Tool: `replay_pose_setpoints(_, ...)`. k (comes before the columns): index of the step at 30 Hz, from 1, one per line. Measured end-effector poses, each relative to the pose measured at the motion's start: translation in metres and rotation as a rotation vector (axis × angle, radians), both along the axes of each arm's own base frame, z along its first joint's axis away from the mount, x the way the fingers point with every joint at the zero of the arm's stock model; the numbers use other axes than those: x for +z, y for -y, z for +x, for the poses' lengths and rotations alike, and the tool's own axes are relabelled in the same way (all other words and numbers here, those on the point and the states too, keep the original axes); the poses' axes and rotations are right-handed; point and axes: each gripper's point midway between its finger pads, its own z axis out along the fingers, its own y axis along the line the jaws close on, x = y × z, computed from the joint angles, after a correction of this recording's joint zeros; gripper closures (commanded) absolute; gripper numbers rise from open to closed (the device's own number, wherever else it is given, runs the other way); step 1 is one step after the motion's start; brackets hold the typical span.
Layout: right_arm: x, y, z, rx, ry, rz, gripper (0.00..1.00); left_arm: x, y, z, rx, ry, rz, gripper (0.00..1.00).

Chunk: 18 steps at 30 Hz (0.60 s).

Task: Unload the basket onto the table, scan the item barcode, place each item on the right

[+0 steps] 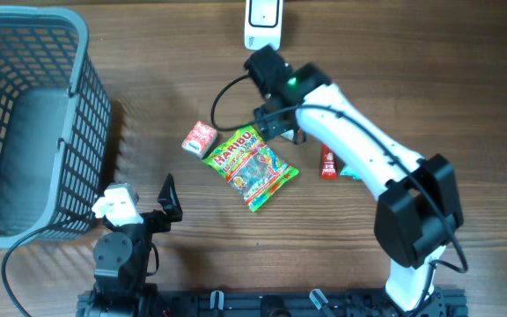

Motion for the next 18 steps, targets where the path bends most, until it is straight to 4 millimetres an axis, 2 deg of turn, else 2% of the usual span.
replay_pose_setpoints(5,-0.024,0.009,0.009,0.025,0.134,-0.142,0.01,0.000,0.000,0.000,0.000,0.000,0.000,0.00)
replay_pose_setpoints(8,-0.028,0.005,0.019,0.047,0.233,-0.242,0.01,0.000,0.000,0.000,0.000,0.000,0.000,0.00)
replay_pose_setpoints(13,-0.047,-0.008,0.009,0.135,0.259,-0.401,0.05,0.000,0.000,0.000,0.000,0.000,0.000,0.00)
replay_pose_setpoints(15,-0.059,-0.005,0.009,0.143,0.245,-0.445,0.05,0.000,0.000,0.000,0.000,0.000,0.000,0.00)
replay_pose_setpoints(18,-0.071,0.001,0.011,0.137,0.242,-0.487,0.14,0.000,0.000,0.000,0.000,0.000,0.000,0.00)
